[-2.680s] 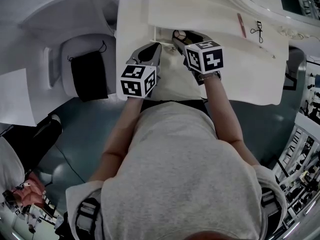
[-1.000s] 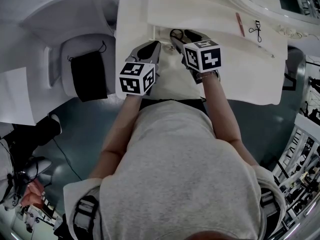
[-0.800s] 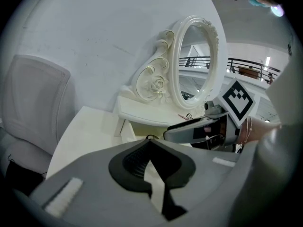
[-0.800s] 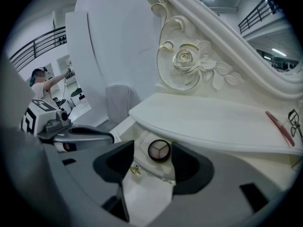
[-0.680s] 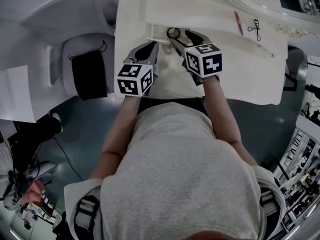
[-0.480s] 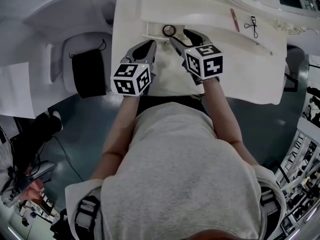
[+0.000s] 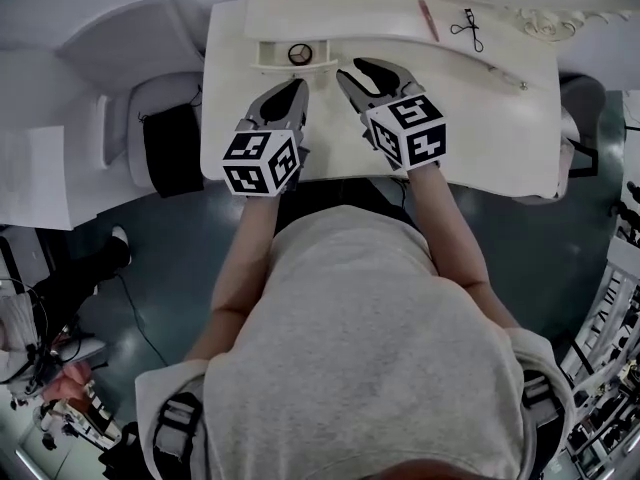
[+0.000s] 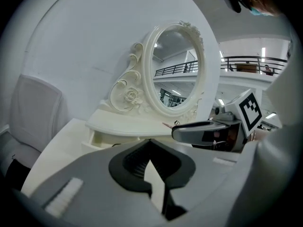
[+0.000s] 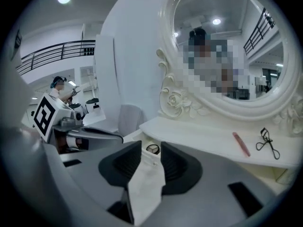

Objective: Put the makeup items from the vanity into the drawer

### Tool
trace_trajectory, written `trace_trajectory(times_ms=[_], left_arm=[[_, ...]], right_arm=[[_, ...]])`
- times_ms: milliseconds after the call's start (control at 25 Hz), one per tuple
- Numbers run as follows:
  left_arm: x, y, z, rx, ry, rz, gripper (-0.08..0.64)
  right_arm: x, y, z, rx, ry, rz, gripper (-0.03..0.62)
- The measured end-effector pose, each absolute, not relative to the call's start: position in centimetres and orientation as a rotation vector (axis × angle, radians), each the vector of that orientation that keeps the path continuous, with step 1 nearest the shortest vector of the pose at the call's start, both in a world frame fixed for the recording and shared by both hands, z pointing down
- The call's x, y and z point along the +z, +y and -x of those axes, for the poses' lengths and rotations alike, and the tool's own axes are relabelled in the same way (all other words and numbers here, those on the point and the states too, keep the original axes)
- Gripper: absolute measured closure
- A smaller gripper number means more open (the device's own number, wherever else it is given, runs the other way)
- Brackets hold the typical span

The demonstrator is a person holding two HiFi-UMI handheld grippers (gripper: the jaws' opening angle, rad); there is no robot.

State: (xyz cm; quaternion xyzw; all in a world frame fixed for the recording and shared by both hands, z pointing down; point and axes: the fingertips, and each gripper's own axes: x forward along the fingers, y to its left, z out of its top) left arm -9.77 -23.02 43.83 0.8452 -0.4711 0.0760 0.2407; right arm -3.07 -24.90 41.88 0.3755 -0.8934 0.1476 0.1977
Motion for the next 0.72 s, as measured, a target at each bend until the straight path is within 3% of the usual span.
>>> trace_trajectory(times_ms=[520,720], left_arm=[[42.6,-18.6,2.0,0.255,-1.307,-2.379,0.551],[42.7,-17.6,0.7,0.264,-1.296,-2.392,0.551]], right_arm=[[38.7,-19.6,-5.1,0.355,-2.644,-1.113,0.581],[38.3,-18.0,-6.5,0.365,-2.68,-1.14,0.583]])
